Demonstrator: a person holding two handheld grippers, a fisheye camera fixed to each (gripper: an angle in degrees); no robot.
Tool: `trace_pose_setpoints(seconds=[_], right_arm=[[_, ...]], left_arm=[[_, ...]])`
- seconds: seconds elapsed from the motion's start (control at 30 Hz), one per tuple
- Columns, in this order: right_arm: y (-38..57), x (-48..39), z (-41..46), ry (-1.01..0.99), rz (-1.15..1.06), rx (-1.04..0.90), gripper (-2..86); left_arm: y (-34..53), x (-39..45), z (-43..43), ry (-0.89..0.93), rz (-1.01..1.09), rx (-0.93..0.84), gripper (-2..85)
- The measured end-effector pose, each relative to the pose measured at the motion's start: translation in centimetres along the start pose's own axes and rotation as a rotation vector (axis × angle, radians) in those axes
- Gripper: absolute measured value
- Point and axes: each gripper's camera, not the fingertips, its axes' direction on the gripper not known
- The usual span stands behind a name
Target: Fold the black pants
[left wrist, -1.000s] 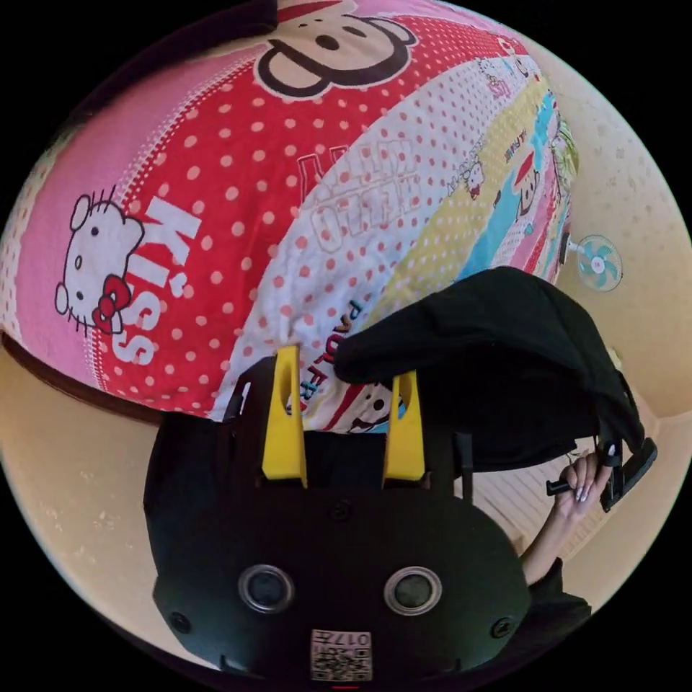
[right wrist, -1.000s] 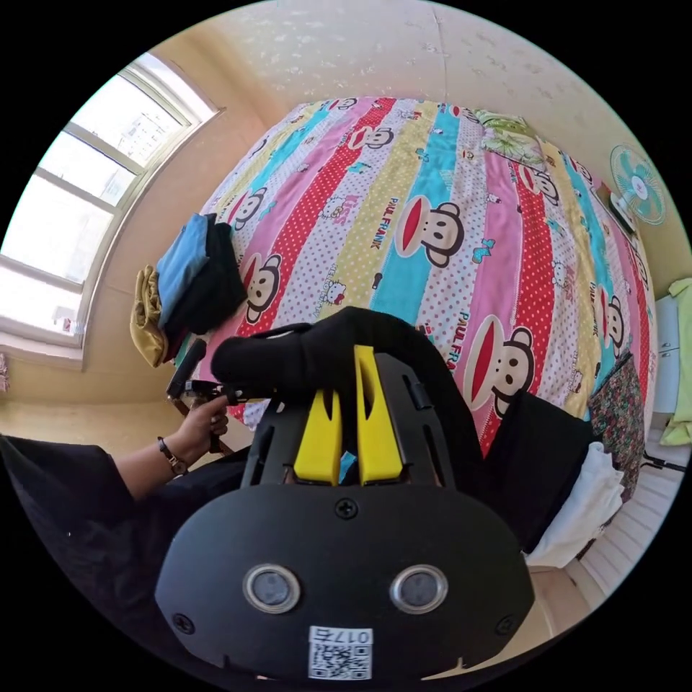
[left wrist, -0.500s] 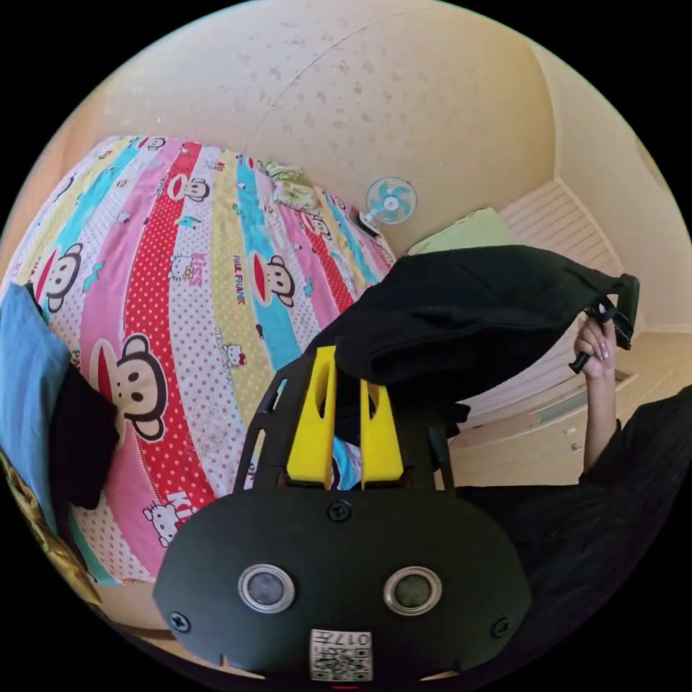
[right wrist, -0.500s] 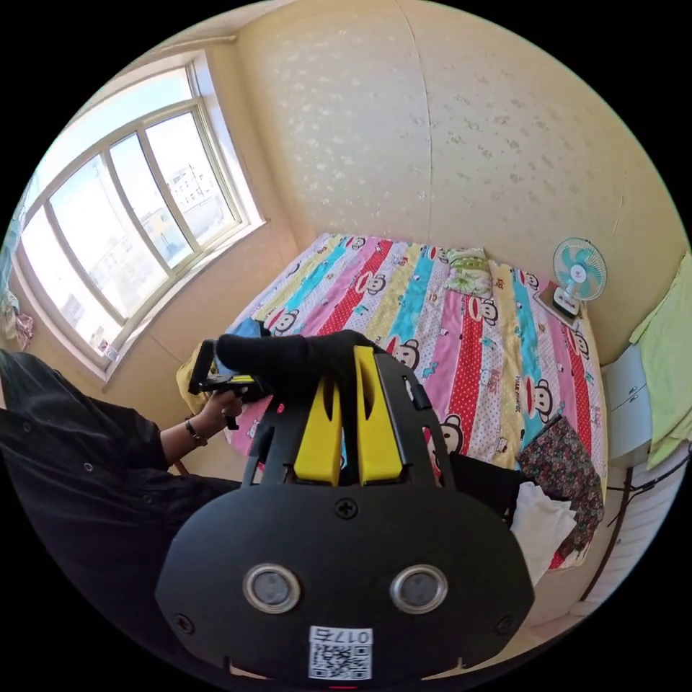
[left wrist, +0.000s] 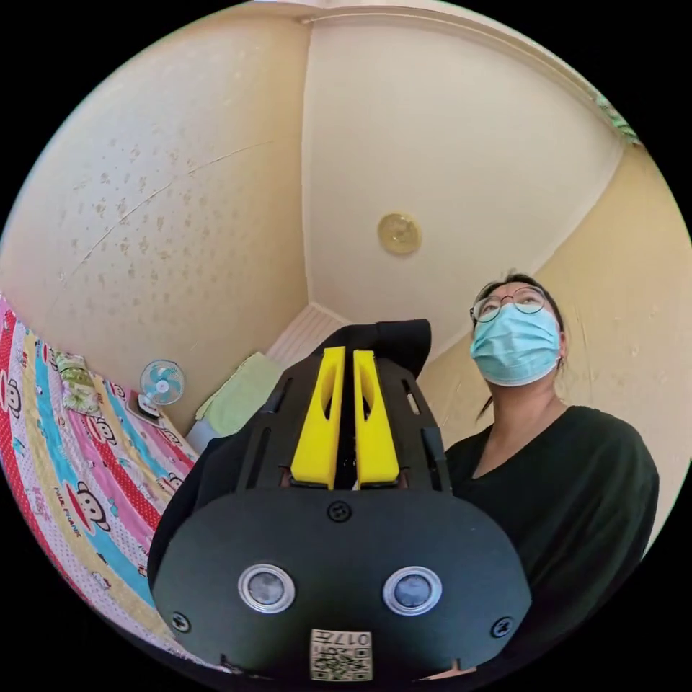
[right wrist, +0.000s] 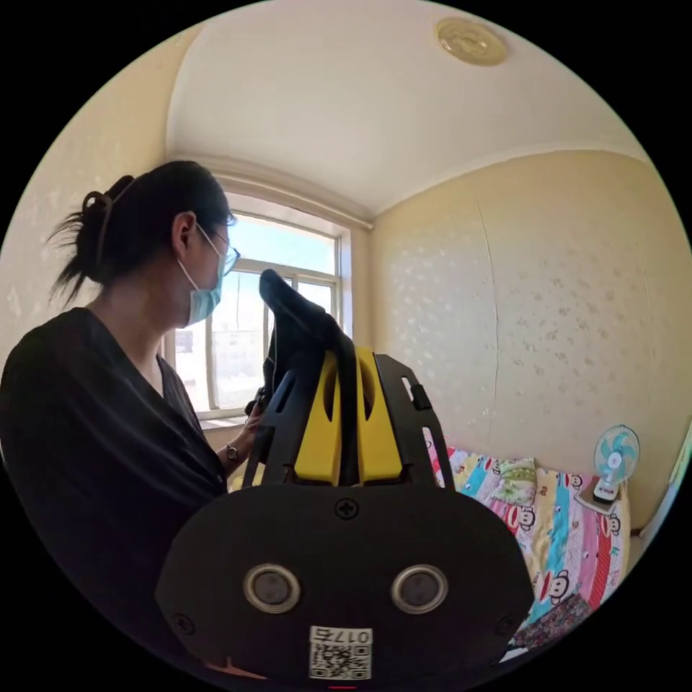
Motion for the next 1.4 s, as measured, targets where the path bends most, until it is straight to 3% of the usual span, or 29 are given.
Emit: trace_pose_setpoints(seconds=[0.2, 0.37, 0.47, 0.53, 0.6, 0.67, 0.73, 0.87, 0.93, 1.03, 1.13, 1.2, 1.3, 1.4], right_arm=[[-3.9, 1.5, -1.9, -0.105, -0.064, 0.140, 3.5], [-6.7, 12.5, 3.9, 0.055, 0.068, 0.029, 3.4], [-7.5, 25.4, 14.3, 0.135, 0.151, -0.185, 4.1], [-6.0, 35.5, 22.9, 0.266, 0.346, -0.389, 5.2], [-2.1, 43.2, 30.0, 0.477, 0.472, -0.636, 6.5], [4.1, 47.6, 35.0, 0.652, 0.483, -0.930, 6.6], [8.6, 47.8, 36.1, 0.628, 0.420, -0.974, 6.4], [24.2, 47.0, 34.9, 0.416, 0.463, -1.178, 5.7], [31.8, 46.7, 33.6, 0.381, 0.546, -1.338, 4.5], [42.4, 45.8, 31.1, 0.307, 0.720, -1.639, 2.9], [48.0, 44.6, 29.5, 0.251, 0.754, -1.916, 1.8], [50.1, 44.7, 28.9, 0.264, 0.754, -2.083, 1.4], [52.4, 46.0, 28.1, 0.205, 0.844, -2.253, 0.7], [54.5, 47.7, 26.3, 0.175, 1.018, -2.393, 0.6]], left_arm=[[-5.3, 6.8, 3.8, -0.057, 0.233, -0.005, 0.2], [-8.6, 5.6, 8.9, -0.441, 0.467, -0.038, 0.1], [-13.9, -4.9, 14.8, -0.763, 0.478, -0.153, -0.3], [-18.6, -20.0, 17.7, -1.025, 0.194, -0.300, -0.5], [-19.4, -29.8, 16.2, -1.184, -0.135, -0.395, -0.6], [-17.3, -34.4, 12.5, -1.201, -0.322, -0.383, -0.7], [-11.8, -36.7, 7.5, -1.126, -0.348, -0.397, -0.8], [2.1, -39.1, -1.7, -1.341, -0.444, -0.711, -0.7], [12.3, -38.9, -10.0, -1.375, -0.691, -0.806, -0.7], [22.1, -35.2, -18.9, -1.347, -1.060, -0.697, -0.9], [26.9, -30.4, -23.7, -1.370, -1.230, -0.524, -0.9], [28.3, -29.3, -25.2, -1.375, -1.287, -0.509, -0.9], [30.2, -30.3, -26.4, -1.328, -1.406, -0.641, -0.9], [33.8, -32.8, -26.5, -1.104, -1.540, -0.845, -0.7]])
